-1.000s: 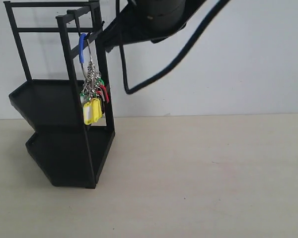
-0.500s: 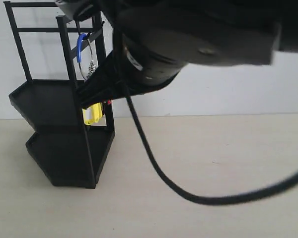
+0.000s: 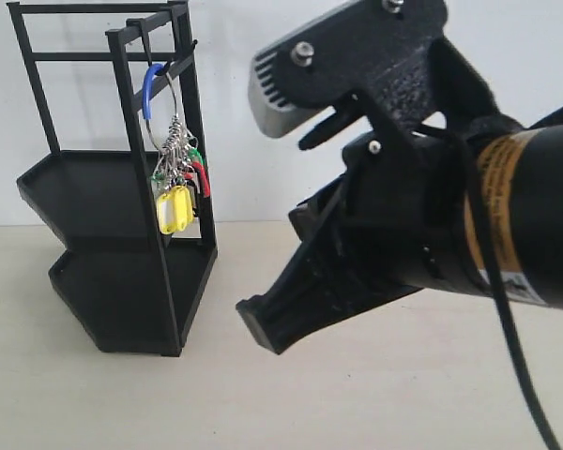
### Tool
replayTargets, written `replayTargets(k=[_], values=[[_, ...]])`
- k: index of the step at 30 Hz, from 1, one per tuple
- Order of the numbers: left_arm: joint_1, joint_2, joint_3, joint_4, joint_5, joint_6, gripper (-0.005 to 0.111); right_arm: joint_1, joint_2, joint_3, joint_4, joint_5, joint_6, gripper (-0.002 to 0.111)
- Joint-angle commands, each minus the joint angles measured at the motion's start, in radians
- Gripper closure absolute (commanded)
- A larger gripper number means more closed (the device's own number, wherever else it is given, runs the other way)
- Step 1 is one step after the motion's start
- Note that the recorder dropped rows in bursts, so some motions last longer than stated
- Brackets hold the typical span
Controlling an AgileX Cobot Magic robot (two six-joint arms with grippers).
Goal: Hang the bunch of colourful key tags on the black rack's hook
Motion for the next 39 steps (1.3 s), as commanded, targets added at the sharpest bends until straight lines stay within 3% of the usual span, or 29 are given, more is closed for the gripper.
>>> replayTargets(k=[1, 25, 34, 36, 39], values=[[-0.001, -0.002, -0.001, -0.003, -0.005, -0.001, 0.102, 0.001, -0.037, 0.010, 0.006, 0.062, 0.006, 0.108], [-0.001, -0.002, -0.001, -0.003, -0.005, -0.001, 0.102, 0.000, -0.073, 0.010, 0.009, 0.064, 0.009, 0.108], [-0.001, -0.002, -0.001, -0.003, -0.005, -0.001, 0.102, 0.000, -0.155, 0.015, -0.106, 0.063, -0.013, 0.108], [-0.001, -0.002, -0.001, -0.003, -0.005, -0.001, 0.102, -0.013, -0.188, 0.038, -0.158, 0.011, -0.013, 0.108], [-0.001, -0.002, -0.001, -0.003, -0.005, -0.001, 0.102, -0.114, -0.257, 0.112, -0.191, -0.214, -0.013, 0.108]])
